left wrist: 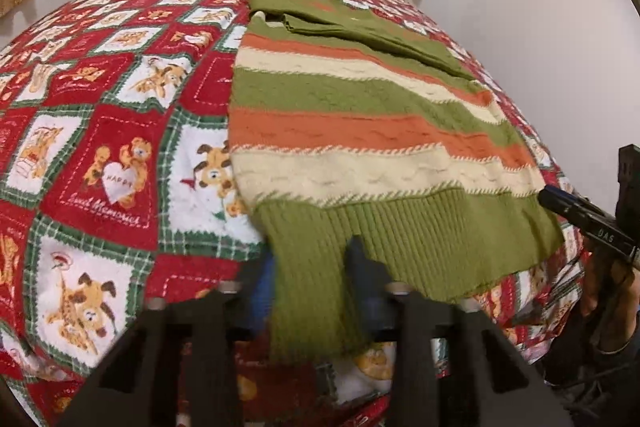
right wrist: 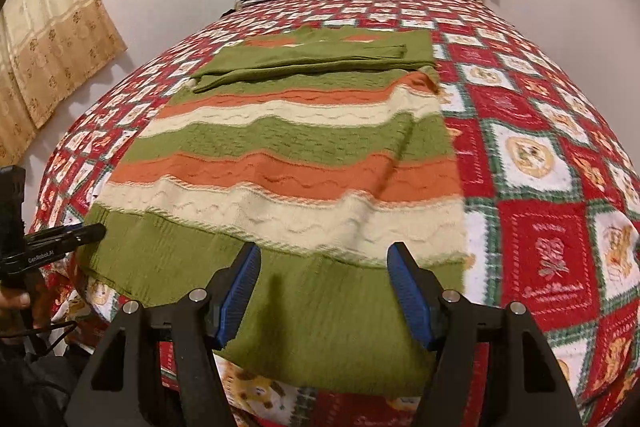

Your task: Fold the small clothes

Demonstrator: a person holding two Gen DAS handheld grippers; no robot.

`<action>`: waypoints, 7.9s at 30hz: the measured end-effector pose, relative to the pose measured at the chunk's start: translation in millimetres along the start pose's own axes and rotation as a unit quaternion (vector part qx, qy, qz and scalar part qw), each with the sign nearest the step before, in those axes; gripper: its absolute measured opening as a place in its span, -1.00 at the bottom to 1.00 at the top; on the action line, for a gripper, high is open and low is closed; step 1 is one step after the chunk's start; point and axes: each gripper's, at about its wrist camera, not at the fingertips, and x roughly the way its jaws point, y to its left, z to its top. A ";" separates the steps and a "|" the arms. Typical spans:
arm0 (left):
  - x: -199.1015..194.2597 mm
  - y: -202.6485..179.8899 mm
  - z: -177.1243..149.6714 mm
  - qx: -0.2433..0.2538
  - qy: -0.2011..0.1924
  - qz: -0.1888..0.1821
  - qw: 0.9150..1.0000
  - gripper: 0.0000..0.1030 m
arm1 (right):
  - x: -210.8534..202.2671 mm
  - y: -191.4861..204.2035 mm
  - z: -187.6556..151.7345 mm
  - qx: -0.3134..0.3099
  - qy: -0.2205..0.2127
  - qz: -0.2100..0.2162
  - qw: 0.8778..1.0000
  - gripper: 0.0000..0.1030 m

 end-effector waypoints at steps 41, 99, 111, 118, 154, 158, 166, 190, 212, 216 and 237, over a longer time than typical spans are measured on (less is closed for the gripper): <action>-25.8 14.6 13.5 -0.011 -0.045 -0.083 0.995 -0.81 | -49.3 -59.8 -31.6 0.133 -0.061 0.120 0.982 -0.84; 102.6 78.8 298.0 -0.009 -0.071 0.008 0.997 0.76 | 151.1 -145.5 278.3 0.028 -0.071 -0.030 0.997 0.51; 173.6 -19.7 296.5 0.220 0.014 0.081 0.972 0.86 | 159.5 -159.5 265.8 0.037 -0.037 -0.023 0.998 0.51; 179.8 12.3 324.0 0.160 0.014 0.084 0.983 0.35 | 161.4 -162.7 273.5 0.026 -0.020 -0.010 0.999 0.35; 211.6 67.0 345.6 0.017 0.006 0.013 1.000 -0.63 | 259.6 -146.2 334.1 0.005 0.039 -0.073 0.997 -0.86; 194.1 72.4 342.4 -0.007 -0.019 0.026 0.999 -0.13 | 240.0 -149.7 320.8 -0.005 0.016 -0.109 0.994 -0.15; 130.8 81.9 318.1 -0.021 -0.091 0.039 0.995 0.59 | 167.4 -123.2 284.7 -0.041 -0.024 -0.050 0.998 -0.15; 156.3 60.3 233.3 -0.014 -0.013 0.017 1.000 1.00 | 148.8 -75.7 220.1 -0.062 -0.035 -0.043 0.997 -0.05; 159.0 56.4 232.1 -0.004 -0.014 0.029 0.999 1.00 | 185.6 -105.9 204.0 0.001 -0.028 -0.055 0.998 -0.05; 158.7 55.7 231.4 -0.004 -0.014 0.031 0.999 1.00 | 181.3 -103.1 202.1 0.000 -0.014 -0.065 0.998 -0.05; 130.7 69.8 217.0 -0.029 -0.032 0.001 0.999 1.00 | 124.6 -26.3 178.4 -0.073 -0.049 -0.053 0.995 0.15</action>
